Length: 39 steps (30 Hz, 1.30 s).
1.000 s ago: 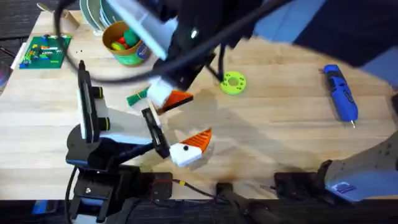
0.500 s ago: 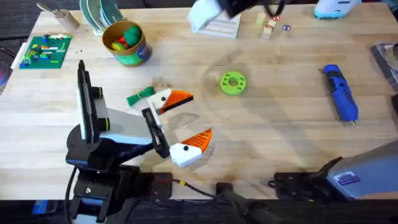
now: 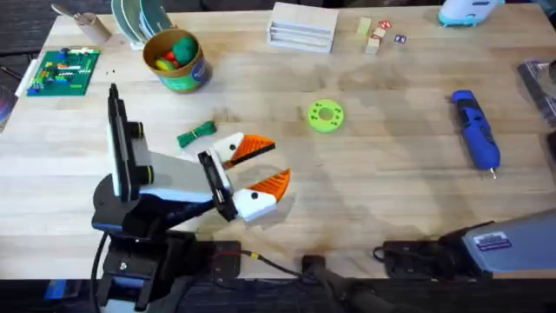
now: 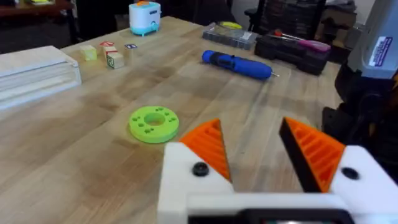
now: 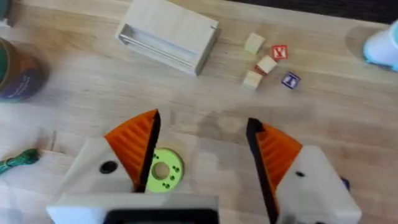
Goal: Pick up the gripper from the table and insert it into the empty holder that is missing its gripper. Then pick up a screw, insert it into the mounting hole, and use the screwdriver to tighten it. Finally, clean up the table by picking up the vegetable and placing it into the bucket.
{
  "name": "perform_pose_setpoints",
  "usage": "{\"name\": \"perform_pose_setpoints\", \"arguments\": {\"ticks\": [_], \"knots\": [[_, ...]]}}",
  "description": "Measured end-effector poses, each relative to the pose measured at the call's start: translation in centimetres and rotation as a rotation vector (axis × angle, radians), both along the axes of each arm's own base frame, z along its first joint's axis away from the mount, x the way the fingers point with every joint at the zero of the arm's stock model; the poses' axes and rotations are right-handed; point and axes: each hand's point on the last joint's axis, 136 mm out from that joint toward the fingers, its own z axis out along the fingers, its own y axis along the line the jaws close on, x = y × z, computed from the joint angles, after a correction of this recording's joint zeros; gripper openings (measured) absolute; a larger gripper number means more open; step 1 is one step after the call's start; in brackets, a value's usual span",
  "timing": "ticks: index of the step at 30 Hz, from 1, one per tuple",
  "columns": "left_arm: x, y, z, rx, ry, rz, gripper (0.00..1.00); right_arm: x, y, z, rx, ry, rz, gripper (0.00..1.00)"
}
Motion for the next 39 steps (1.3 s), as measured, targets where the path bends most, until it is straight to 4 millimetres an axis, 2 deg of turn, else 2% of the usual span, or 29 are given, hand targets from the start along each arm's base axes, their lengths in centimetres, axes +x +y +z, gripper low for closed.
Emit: {"name": "perform_pose_setpoints", "arguments": {"ticks": [2, 5, 7, 10, 14, 19, 22, 26, 29, 32, 39], "knots": [[0.0, 0.0, 0.0, 0.000, 0.001, 0.000, 0.491, -1.5, -2.6, 0.9, -0.003, 0.015, -0.051, 0.875], [0.0, 0.0, 0.0, 0.001, -0.002, 0.000, 0.147, -4.2, -6.4, 1.5, -0.009, 0.062, -0.136, 0.875], [0.0, 0.0, 0.0, 0.002, -0.003, -0.001, 0.021, -5.5, -8.5, 1.2, -0.009, 0.103, -0.187, 0.875], [0.0, 0.0, 0.0, 0.001, -0.003, 0.000, 0.005, -6.0, -10.6, 0.4, 0.007, 0.136, -0.244, 0.875], [0.0, 0.0, 0.0, 0.001, -0.003, -0.001, 0.005, -7.1, -12.3, -2.5, 0.014, 0.198, -0.291, 0.875], [0.0, 0.0, 0.0, 0.001, -0.003, -0.001, 0.005, -9.8, -14.8, -6.1, 0.033, 0.231, -0.369, 0.877], [0.0, 0.0, 0.0, 0.001, -0.003, -0.001, 0.005, -11.9, -17.5, -7.3, 0.045, 0.224, -0.464, 0.873], [0.0, 0.0, 0.0, 0.002, -0.004, -0.001, 0.005, -13.2, -21.1, -8.1, 0.042, 0.202, -0.569, 0.875], [0.0, 0.0, 0.0, 0.002, -0.004, -0.001, 0.005, -12.8, -23.3, -9.0, 0.010, 0.189, -0.581, 0.875], [0.0, 0.0, 0.0, 0.002, -0.004, -0.001, 0.005, -11.7, -24.7, -10.6, -0.054, 0.201, -0.518, 0.875], [0.0, 0.0, 0.0, 0.002, -0.004, -0.001, 0.005, -10.0, -25.5, -16.5, -0.191, 0.357, -0.255, 0.878]]}}
